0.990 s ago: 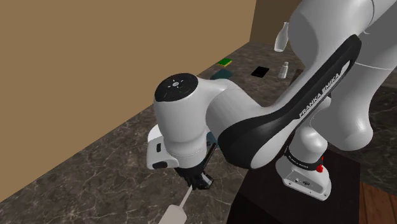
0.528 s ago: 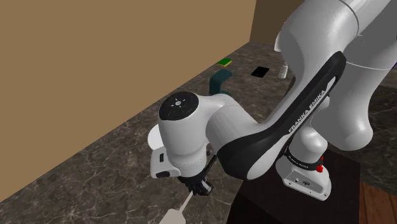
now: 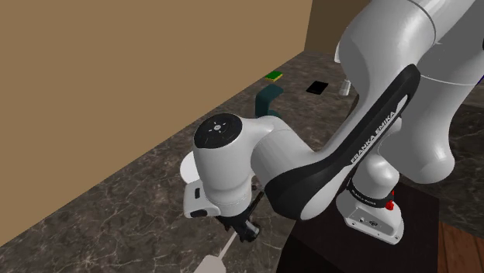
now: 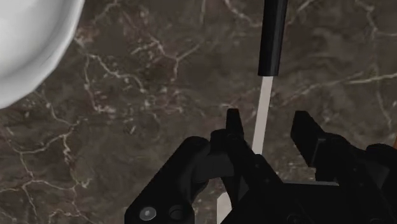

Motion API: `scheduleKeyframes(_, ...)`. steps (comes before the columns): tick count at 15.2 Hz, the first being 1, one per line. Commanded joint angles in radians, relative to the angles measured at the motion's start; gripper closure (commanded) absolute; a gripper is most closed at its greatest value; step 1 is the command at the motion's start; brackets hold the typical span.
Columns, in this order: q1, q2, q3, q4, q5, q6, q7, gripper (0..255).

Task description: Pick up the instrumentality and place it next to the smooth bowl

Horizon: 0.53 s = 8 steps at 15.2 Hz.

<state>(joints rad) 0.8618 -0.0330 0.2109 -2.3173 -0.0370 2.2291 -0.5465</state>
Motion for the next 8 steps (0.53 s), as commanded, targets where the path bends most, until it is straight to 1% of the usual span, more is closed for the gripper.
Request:
scheduleKeyframes(1,0.0,0.0,0.0,0.0,0.0,0.0,0.0,0)
scheduleKeyframes(5,0.0,0.0,0.0,0.0,0.0,0.0,0.0,0)
scheduleKeyframes(8,0.001,-0.049,0.0,0.055,0.015,-0.103,-0.011,0)
